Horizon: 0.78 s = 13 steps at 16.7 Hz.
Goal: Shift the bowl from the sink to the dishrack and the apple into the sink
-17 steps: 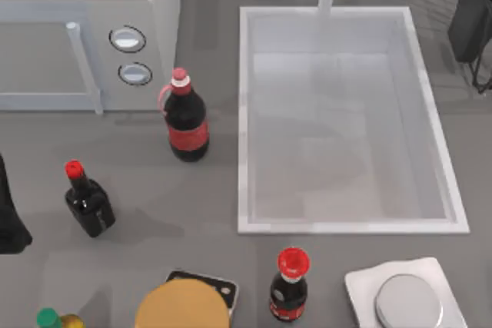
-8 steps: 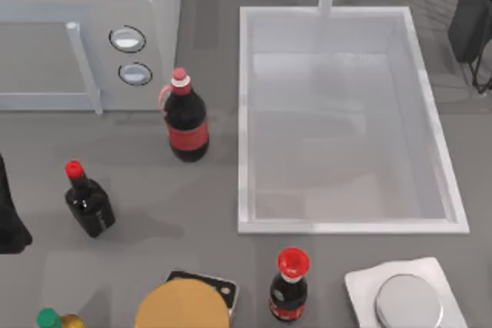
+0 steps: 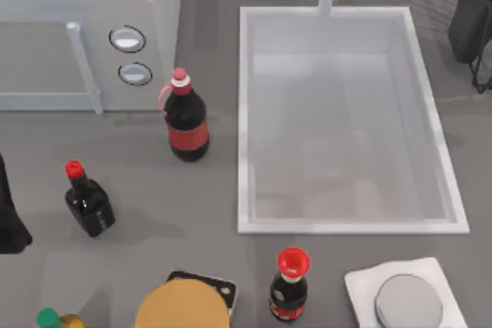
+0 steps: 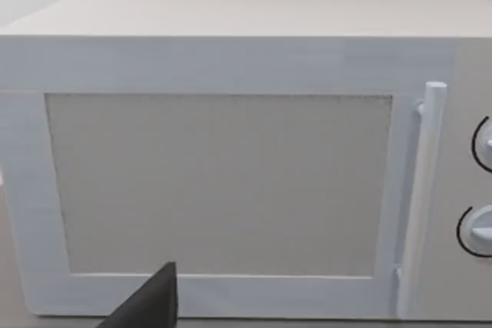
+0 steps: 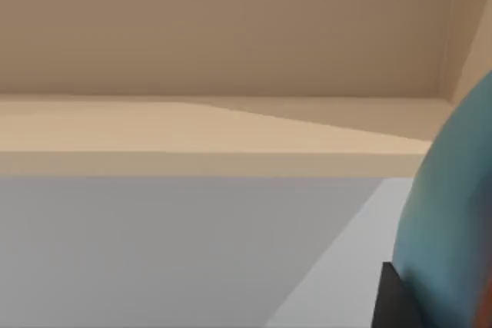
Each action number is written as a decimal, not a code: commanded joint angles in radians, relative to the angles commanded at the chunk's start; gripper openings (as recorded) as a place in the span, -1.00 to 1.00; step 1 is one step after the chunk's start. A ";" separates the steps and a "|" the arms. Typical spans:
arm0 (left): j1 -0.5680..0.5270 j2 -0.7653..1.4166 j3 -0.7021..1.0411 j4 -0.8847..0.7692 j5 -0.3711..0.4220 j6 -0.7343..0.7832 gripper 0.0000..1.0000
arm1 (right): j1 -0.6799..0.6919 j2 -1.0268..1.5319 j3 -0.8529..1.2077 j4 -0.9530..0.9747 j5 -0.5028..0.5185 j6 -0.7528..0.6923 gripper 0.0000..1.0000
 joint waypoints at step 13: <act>0.000 0.000 0.000 0.000 0.000 0.000 1.00 | 0.053 0.187 -0.168 0.327 0.056 -0.001 -0.70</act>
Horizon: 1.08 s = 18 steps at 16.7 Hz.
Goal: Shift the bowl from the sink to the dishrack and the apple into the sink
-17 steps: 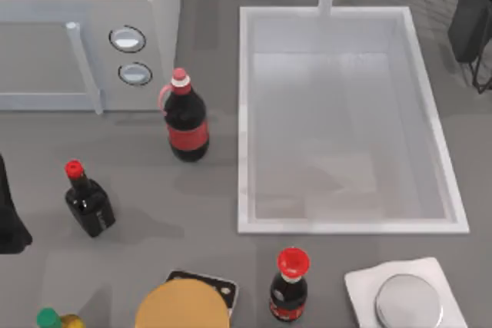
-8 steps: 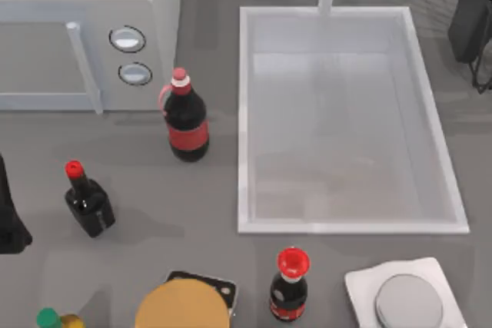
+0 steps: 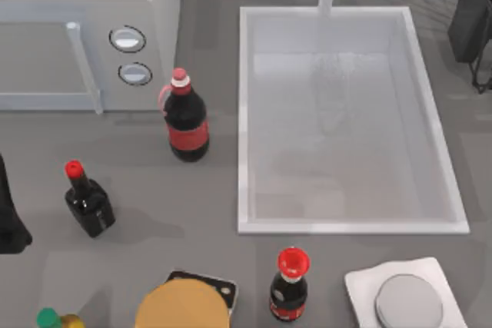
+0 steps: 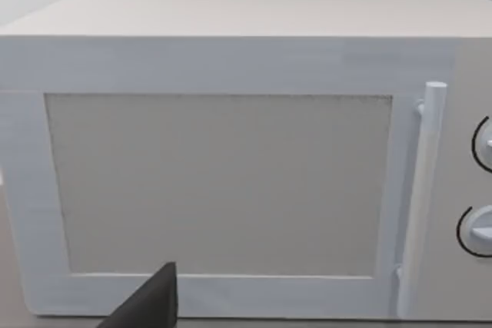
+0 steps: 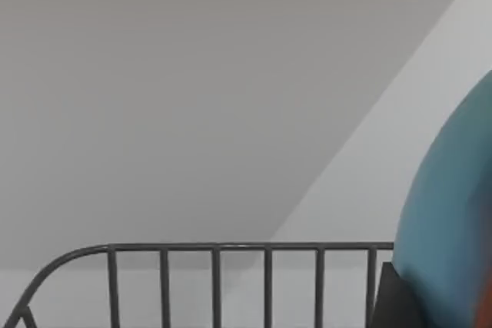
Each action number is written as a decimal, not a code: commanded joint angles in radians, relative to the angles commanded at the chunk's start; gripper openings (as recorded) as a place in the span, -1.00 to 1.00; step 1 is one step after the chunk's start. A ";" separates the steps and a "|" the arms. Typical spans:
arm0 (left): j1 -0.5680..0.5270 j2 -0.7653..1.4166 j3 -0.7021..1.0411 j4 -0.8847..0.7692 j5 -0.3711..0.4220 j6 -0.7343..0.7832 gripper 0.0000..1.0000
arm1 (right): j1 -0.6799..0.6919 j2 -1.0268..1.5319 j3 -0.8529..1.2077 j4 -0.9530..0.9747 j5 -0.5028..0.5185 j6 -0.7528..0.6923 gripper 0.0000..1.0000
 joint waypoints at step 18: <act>0.000 0.000 0.000 0.000 0.000 0.000 1.00 | 0.000 0.000 0.000 0.000 0.000 0.000 1.00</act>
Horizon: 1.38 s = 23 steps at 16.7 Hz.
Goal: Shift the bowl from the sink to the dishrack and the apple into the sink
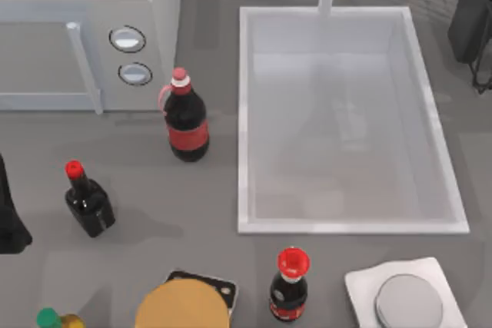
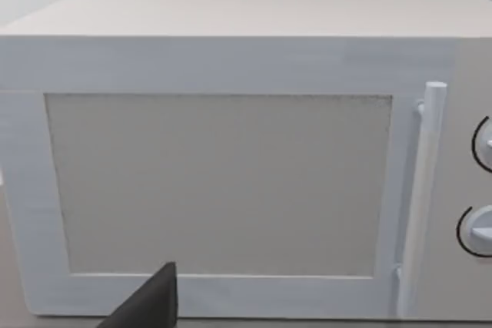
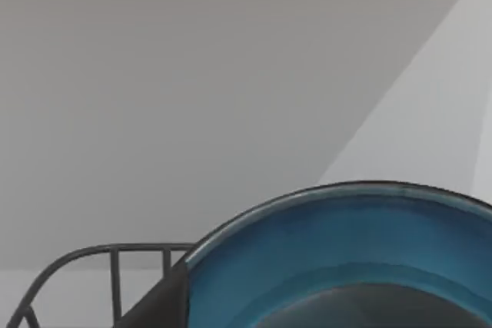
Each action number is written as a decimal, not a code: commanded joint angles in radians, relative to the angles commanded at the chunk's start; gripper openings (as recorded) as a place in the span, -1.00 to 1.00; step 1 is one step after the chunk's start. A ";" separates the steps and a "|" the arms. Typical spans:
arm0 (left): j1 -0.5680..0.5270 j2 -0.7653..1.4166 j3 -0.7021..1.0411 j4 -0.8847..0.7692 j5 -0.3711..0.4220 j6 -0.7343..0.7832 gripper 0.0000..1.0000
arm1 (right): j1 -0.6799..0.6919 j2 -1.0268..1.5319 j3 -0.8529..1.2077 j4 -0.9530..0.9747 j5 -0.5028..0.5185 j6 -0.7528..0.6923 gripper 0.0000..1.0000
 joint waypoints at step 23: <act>0.000 0.000 0.000 0.000 0.000 0.000 1.00 | 0.233 -1.398 -0.745 -0.625 0.211 -0.011 1.00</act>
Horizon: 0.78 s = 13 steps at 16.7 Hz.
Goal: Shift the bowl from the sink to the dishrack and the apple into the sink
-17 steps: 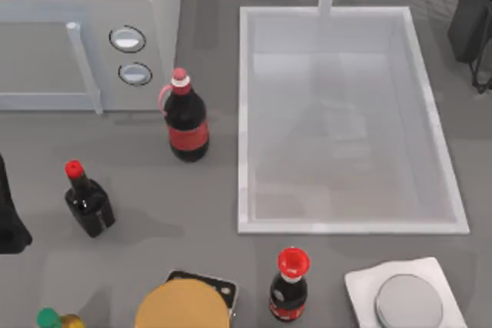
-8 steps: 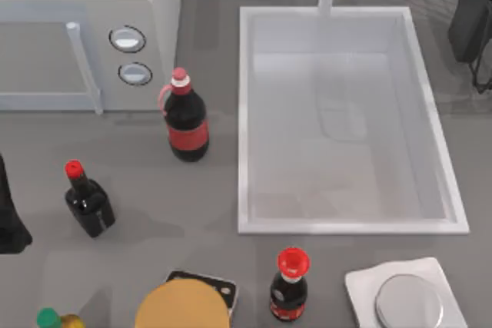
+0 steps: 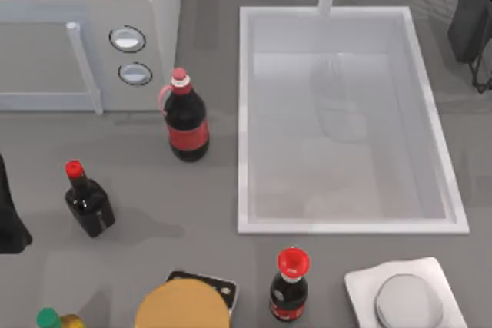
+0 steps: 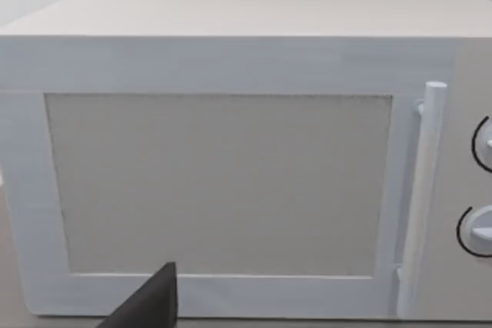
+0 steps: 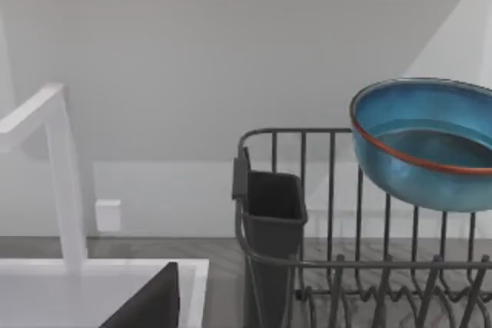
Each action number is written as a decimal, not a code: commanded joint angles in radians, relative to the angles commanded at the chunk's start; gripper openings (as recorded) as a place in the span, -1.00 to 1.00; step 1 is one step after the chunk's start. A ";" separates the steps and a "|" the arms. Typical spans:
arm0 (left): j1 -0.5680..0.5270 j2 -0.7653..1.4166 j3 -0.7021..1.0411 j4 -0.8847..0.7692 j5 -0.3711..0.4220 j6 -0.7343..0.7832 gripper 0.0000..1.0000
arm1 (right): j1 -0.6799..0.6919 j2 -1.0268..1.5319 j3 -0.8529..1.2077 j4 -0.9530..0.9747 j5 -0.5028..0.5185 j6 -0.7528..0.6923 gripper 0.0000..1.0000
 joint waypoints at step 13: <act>0.000 0.000 0.000 0.000 0.000 0.000 1.00 | 0.074 -0.399 -0.234 -0.198 0.066 -0.005 1.00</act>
